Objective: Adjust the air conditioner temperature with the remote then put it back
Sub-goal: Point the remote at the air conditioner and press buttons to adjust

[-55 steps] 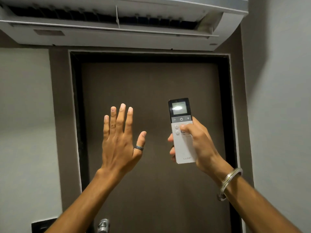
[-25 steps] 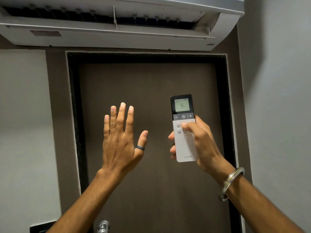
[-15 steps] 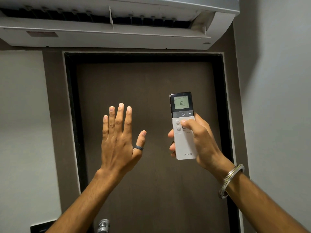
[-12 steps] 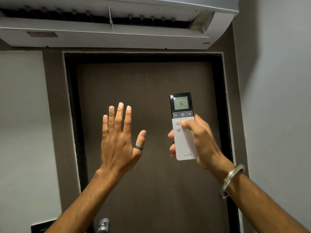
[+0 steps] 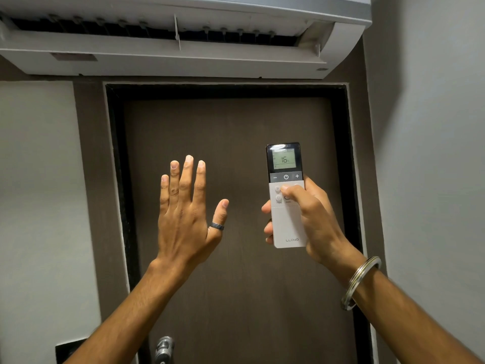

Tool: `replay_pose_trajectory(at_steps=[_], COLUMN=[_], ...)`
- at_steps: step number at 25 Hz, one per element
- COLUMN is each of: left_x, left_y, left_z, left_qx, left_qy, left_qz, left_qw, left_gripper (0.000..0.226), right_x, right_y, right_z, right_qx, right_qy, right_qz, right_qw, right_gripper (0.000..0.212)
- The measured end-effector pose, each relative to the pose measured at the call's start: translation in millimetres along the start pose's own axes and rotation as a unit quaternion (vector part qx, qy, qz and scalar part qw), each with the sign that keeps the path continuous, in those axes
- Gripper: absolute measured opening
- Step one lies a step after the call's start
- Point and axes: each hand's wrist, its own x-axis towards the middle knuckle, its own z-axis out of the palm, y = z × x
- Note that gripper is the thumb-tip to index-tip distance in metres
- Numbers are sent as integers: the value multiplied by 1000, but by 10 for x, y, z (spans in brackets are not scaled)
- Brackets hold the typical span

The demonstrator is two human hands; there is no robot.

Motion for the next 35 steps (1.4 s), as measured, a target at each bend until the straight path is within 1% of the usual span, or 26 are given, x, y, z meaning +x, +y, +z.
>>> replay_pose_trajectory(at_steps=[9,16,21,25,31,35], left_x=[17,-12,-35,-22,-23,-9], left_y=[-8,-32,-55,-63,-65,-49], left_z=[-77,-154,-173,-184,-175,-146], left_qx=[0,3,1,0,3,-2], left_qy=[8,11,10,12,15,17], left_qz=[3,2,4,6,11,12], left_qw=[1000,1000,1000,1000,1000,1000], left_gripper=[80,80,80,80,80,80], right_x=[-42,-86,-108,-128,-100,-131], right_y=[-75,-118,-108,-118,-125,-147], right_z=[35,104,125,132,115,95], right_qx=[-13,1,-3,-29,-30,-29], right_qy=[2,16,28,52,60,61], right_qz=[2,20,35,14,26,23], right_qw=[1000,1000,999,998,997,997], right_gripper=[29,36,45,38,46,42])
